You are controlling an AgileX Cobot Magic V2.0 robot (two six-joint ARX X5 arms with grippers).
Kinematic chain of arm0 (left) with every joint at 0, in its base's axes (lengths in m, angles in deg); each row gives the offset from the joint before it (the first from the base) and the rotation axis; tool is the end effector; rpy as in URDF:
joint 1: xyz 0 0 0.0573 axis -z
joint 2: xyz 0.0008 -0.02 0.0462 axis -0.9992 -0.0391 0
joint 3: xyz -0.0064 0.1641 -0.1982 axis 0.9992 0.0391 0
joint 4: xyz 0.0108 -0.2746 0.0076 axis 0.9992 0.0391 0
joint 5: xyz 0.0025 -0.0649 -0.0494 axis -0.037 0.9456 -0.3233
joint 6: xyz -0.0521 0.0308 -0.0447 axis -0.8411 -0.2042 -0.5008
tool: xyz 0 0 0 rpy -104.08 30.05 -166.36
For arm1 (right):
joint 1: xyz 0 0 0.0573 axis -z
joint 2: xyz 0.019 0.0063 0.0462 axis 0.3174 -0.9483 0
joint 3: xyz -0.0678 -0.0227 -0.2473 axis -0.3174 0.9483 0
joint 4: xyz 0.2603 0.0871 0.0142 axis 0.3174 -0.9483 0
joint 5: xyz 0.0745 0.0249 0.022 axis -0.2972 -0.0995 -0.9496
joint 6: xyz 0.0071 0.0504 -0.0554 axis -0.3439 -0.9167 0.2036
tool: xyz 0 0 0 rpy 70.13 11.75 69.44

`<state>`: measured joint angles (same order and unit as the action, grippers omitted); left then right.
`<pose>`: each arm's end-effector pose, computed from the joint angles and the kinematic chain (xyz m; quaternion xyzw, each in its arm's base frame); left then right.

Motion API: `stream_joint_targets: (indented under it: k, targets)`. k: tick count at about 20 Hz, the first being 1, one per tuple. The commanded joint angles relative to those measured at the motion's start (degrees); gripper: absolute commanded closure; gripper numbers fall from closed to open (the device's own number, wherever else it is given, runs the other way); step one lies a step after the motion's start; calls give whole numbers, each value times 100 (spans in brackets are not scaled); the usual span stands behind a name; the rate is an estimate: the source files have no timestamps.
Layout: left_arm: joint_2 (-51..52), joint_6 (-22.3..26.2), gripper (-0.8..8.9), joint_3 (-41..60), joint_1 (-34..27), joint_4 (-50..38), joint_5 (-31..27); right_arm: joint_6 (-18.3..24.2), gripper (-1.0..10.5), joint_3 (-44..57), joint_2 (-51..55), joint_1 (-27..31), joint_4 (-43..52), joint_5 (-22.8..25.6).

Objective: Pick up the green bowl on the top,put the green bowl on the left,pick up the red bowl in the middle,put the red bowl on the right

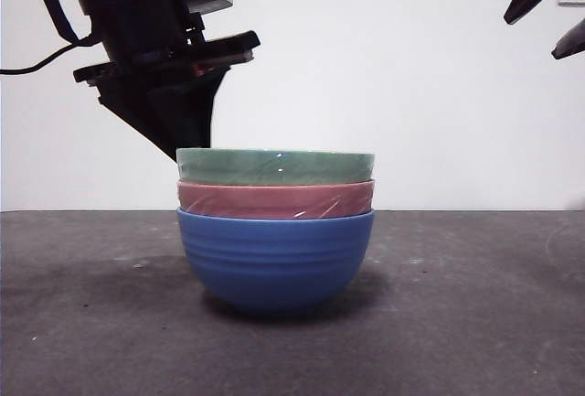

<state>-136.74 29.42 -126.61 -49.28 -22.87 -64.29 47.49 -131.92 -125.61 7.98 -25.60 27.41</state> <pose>0.2721 -0.2079 0.2111 0.1371 0.4644 -0.2160 0.8479 0.2216 0.0639 0.2748 0.1001 0.3392 0.2410 0.9038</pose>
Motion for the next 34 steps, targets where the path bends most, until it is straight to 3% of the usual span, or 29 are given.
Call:
stream_joint_targets:
  k: [1, 6, 11, 17, 21, 23, 28, 34]
  targets:
    - [-22, 68, 822, 24, 7, -44, -15, 2, 663, -20, -11, -11, 26, 11]
    - [-20, 66, 822, -20, 7, -227, -15, 2, 664, -20, -11, -11, 28, 11]
    - [-13, 81, 822, -704, 7, 199, -17, 2, 664, -20, -11, -11, 28, 11]
    - [68, 503, 822, -1945, -81, 1473, -280, 7, 664, -20, -11, -9, 28, 11]
    - [501, 522, 822, -2203, -520, 2433, -625, 9, 664, -20, -11, -4, 28, 11]
    - [807, 511, 822, -2061, -916, 2656, -616, 9, 664, -20, -11, -4, 28, 11]
    - [1714, 315, 823, -509, -1759, 1971, -221, 9, 664, -20, -11, -4, 31, 11]
    - [1716, 186, 823, 702, -2151, 1054, 144, 4, 664, -20, -11, -4, 177, 9]
